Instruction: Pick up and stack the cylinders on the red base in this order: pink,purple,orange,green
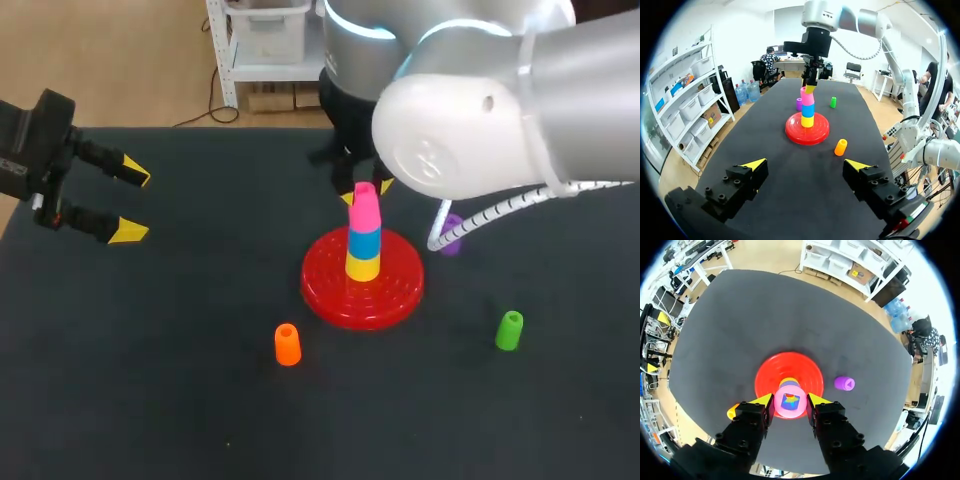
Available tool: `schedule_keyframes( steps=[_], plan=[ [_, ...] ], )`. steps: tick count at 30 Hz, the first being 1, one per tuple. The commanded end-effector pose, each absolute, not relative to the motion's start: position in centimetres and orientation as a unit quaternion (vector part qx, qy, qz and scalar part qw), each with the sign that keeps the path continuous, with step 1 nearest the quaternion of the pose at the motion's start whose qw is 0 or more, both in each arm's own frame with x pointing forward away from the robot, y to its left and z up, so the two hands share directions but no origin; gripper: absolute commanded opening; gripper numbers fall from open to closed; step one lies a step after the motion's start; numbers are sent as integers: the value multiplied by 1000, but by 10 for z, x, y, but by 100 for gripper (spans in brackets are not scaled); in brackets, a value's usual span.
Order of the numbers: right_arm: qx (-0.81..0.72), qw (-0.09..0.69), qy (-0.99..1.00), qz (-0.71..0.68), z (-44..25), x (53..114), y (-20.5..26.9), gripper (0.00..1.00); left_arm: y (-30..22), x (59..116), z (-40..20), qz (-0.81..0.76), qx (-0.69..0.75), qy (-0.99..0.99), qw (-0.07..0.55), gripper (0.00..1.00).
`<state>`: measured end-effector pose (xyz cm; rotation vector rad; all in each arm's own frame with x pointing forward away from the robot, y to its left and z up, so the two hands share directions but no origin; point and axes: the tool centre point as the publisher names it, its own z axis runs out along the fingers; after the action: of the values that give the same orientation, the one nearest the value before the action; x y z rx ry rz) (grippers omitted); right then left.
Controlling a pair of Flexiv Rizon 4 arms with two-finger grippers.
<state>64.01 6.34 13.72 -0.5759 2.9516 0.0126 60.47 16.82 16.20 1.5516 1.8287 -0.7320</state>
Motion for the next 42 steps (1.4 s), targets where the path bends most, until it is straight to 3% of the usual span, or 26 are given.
schedule_keyframes(
  steps=[1, 16, 18, 19, 31, 42],
  plan=[
    [-190, 71, 979, 9, 130, 631, 59, 0, 169, 605, 161, -278, 588, 691, 314, 100],
    [-182, 79, 980, 31, 116, 630, 63, 1, 169, 605, 161, -278, 588, 691, 314, 100],
    [-185, 92, 978, 34, 125, 629, 63, 49, 169, 605, 161, -278, 588, 691, 314, 100],
    [-183, 102, 977, 39, 130, 629, 62, 100, 169, 605, 161, -278, 588, 691, 314, 100],
    [-175, 184, 967, 37, 192, 611, 37, 100, 169, 605, 161, -278, 588, 691, 314, 100],
    [-183, 193, 963, 39, 182, 586, 4, 100, 169, 605, 161, -278, 588, 691, 314, 100]
  ],
)
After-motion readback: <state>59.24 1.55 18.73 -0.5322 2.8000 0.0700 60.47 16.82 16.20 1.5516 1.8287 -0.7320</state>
